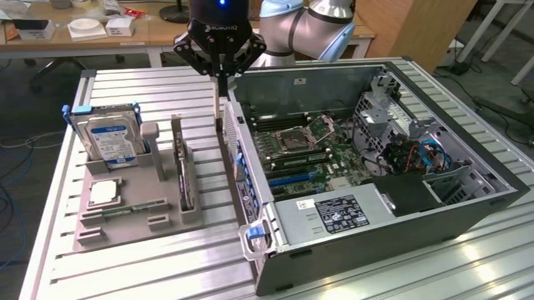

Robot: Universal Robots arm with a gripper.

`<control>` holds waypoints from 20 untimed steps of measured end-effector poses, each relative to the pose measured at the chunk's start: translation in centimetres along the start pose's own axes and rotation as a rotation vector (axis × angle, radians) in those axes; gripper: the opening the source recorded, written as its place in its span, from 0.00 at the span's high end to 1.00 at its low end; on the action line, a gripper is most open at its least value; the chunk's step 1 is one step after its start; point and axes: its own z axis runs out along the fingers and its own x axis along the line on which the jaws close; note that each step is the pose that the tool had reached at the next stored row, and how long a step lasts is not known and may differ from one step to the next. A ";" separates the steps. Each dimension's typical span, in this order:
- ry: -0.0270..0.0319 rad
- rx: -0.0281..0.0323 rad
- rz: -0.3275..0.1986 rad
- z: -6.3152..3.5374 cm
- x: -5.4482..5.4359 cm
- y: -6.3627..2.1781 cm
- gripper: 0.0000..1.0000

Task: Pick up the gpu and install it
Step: 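Reach for the gpu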

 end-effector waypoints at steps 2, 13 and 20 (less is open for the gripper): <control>0.0000 0.0000 0.000 -0.01 0.3 -0.02 0.90; 0.0000 0.0000 0.000 -0.06 2.1 -0.16 0.90; 0.0000 0.0000 0.000 -0.09 3.2 -0.24 0.90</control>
